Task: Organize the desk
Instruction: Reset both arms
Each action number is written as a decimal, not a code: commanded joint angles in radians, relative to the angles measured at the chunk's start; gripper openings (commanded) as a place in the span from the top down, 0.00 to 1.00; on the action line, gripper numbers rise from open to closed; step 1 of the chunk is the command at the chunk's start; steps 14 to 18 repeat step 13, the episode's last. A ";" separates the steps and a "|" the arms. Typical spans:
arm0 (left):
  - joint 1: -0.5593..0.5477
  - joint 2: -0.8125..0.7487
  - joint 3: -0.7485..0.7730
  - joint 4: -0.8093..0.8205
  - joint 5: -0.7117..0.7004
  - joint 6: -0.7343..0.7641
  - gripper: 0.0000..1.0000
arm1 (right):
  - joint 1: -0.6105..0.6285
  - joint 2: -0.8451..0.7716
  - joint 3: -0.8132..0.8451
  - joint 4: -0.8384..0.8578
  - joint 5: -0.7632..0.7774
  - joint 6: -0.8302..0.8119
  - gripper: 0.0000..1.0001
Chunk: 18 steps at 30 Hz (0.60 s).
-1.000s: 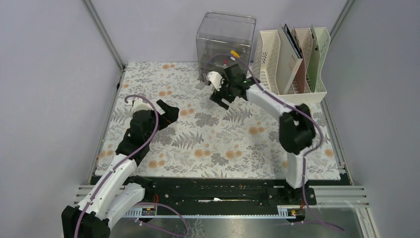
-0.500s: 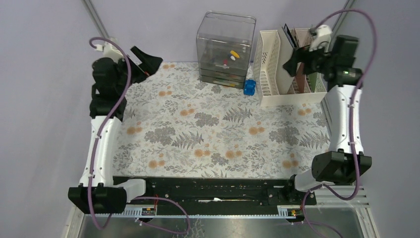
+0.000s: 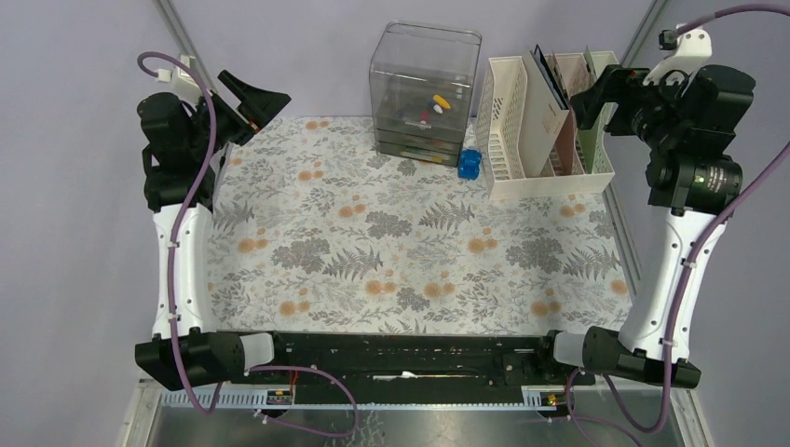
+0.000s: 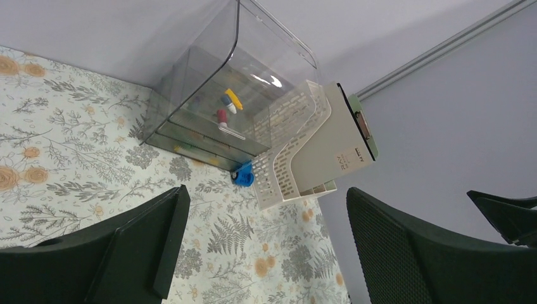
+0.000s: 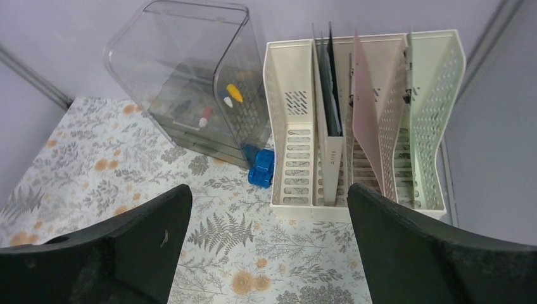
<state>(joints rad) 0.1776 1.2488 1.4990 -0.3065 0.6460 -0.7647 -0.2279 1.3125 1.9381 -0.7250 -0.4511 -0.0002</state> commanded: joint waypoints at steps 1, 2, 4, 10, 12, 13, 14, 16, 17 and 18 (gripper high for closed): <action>0.002 -0.043 0.040 0.008 0.043 -0.002 0.01 | 0.004 -0.022 -0.004 -0.015 0.137 0.097 0.00; 0.003 -0.045 0.040 0.008 0.045 -0.003 0.01 | 0.004 -0.030 -0.015 -0.014 0.143 0.102 0.00; 0.002 -0.046 0.040 0.010 0.050 -0.003 0.01 | 0.004 -0.050 -0.041 -0.004 0.140 0.107 0.00; 0.002 -0.046 0.033 0.016 0.065 -0.005 0.01 | 0.004 -0.068 -0.063 0.009 0.128 0.118 0.00; 0.002 -0.048 0.024 0.018 0.069 -0.002 0.01 | 0.003 -0.066 -0.069 0.013 0.111 0.121 0.00; 0.002 -0.050 0.019 0.018 0.070 0.002 0.01 | 0.004 -0.067 -0.076 0.019 0.101 0.118 0.00; 0.002 -0.050 0.019 0.018 0.070 0.002 0.01 | 0.004 -0.067 -0.076 0.019 0.101 0.118 0.00; 0.002 -0.050 0.019 0.018 0.070 0.002 0.01 | 0.004 -0.067 -0.076 0.019 0.101 0.118 0.00; 0.002 -0.050 0.019 0.018 0.070 0.002 0.01 | 0.004 -0.067 -0.076 0.019 0.101 0.118 0.00; 0.002 -0.050 0.019 0.018 0.070 0.002 0.01 | 0.004 -0.067 -0.076 0.019 0.101 0.118 0.00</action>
